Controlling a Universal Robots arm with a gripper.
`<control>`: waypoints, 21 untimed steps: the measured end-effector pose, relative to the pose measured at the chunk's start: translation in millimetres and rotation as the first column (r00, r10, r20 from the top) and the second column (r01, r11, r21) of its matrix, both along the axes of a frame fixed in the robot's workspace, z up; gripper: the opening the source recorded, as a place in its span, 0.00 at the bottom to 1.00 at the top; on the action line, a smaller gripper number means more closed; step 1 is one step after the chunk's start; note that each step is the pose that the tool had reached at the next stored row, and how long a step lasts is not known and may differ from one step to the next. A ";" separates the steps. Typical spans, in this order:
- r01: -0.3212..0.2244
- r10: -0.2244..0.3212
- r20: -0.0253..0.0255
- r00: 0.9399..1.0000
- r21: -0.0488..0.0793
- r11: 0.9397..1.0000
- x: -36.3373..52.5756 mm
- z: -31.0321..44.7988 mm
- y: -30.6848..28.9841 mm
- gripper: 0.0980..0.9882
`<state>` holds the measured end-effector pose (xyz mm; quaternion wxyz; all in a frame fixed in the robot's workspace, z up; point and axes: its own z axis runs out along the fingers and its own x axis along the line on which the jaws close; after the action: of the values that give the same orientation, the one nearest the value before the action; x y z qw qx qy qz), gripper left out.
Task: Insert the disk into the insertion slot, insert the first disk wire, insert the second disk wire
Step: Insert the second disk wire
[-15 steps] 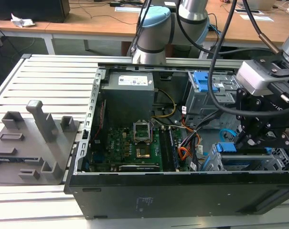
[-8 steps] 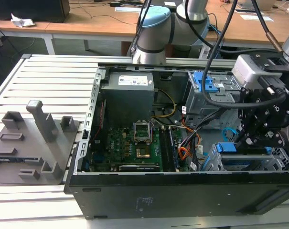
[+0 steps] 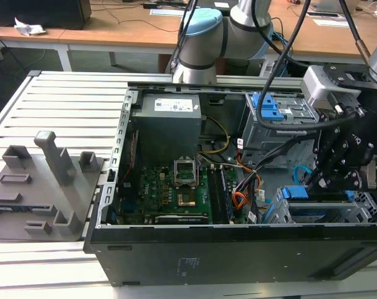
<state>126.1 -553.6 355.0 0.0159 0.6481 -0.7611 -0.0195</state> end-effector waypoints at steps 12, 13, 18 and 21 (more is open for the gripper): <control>0.086 -0.086 -0.004 0.996 0.043 0.995 0.9 -0.5 0.0 0.07; 0.065 -0.065 -0.004 0.998 0.043 0.997 1.4 -0.8 0.0 0.07; 0.031 -0.031 -0.004 1.000 0.042 0.999 8.3 -5.5 1.4 0.07; 0.029 -0.029 -0.004 1.000 0.042 0.999 11.3 -8.0 2.4 0.07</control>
<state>137.4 -551.2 347.0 0.0032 0.6371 -0.7699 -0.0371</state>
